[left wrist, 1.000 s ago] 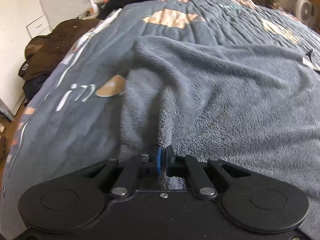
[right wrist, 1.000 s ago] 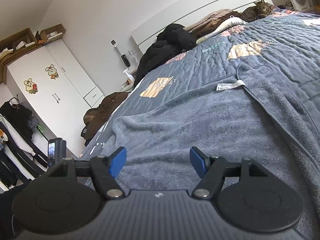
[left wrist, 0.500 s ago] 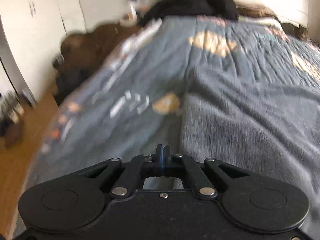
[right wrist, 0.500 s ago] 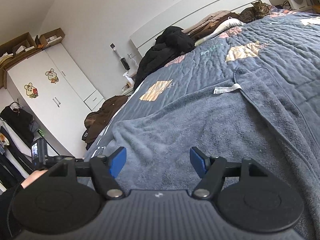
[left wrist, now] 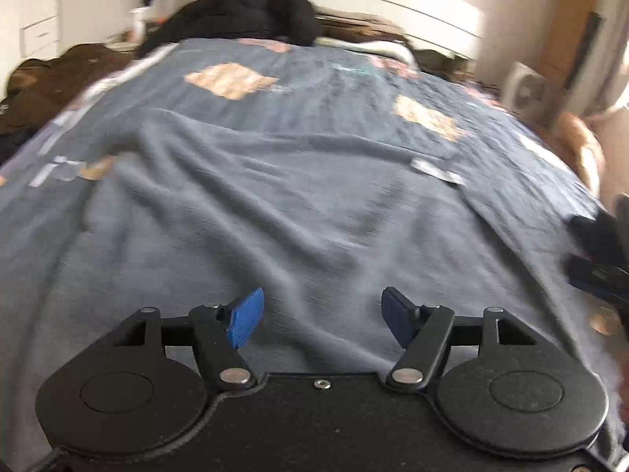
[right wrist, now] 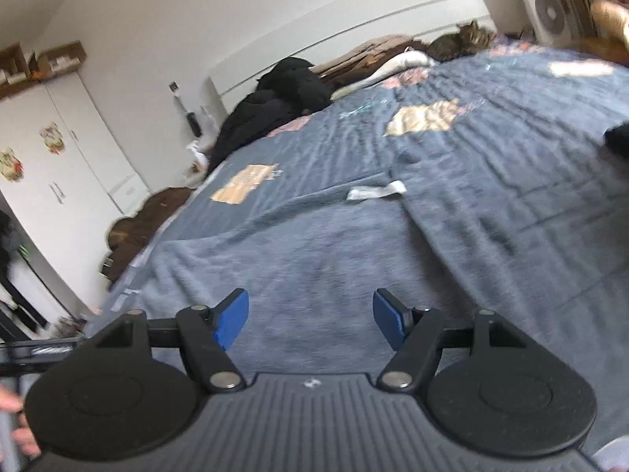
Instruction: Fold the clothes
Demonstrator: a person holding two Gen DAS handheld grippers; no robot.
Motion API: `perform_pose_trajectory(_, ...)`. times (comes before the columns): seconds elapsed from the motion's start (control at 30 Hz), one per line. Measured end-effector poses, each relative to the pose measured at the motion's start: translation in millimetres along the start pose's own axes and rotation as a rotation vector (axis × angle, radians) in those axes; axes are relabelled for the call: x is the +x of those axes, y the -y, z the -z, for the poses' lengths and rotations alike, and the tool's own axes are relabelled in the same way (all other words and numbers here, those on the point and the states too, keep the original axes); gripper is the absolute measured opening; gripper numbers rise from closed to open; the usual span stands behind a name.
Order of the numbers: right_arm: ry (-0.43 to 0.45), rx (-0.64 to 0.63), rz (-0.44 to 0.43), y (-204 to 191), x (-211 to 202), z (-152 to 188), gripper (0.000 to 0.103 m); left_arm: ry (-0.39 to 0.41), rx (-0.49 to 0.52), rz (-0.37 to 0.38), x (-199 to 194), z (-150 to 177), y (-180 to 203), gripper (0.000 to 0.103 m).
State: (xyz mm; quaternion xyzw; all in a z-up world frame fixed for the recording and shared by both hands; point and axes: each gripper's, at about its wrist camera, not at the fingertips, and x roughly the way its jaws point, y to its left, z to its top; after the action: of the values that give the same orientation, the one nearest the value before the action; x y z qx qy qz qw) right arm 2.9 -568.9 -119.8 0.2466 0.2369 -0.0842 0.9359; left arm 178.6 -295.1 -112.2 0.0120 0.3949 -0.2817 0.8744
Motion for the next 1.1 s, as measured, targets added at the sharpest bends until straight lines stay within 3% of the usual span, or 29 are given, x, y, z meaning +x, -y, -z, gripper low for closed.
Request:
perform_pose_trajectory(0.1,0.005,-0.016,0.041,6.8,-0.4,-0.8,0.069,0.005,0.031,0.041,3.9,17.5,23.2,0.066)
perform_pose_trajectory(0.33,0.009,-0.139,0.119,9.0,20.7,-11.3,0.069,0.000,0.011,0.046,12.3,20.5,18.3,0.068)
perform_pose_trajectory(0.5,0.013,-0.292,0.181,8.5,70.2,-49.2,0.069,0.018,-0.012,0.060,10.7,15.2,14.1,0.074)
perform_pose_trajectory(0.67,-0.044,-0.392,0.277,11.4,151.1,-88.6,0.069,0.023,-0.024,0.063,13.4,10.8,10.0,0.075)
perform_pose_trajectory(0.87,-0.084,-0.312,0.324,28.5,231.4,-120.5,0.066,0.006,-0.049,0.044,23.6,8.0,-1.9,0.075)
perform_pose_trajectory(1.1,-0.121,-0.255,0.374,43.2,283.2,-134.8,0.065,-0.008,-0.063,0.045,34.4,4.8,-9.9,0.075)
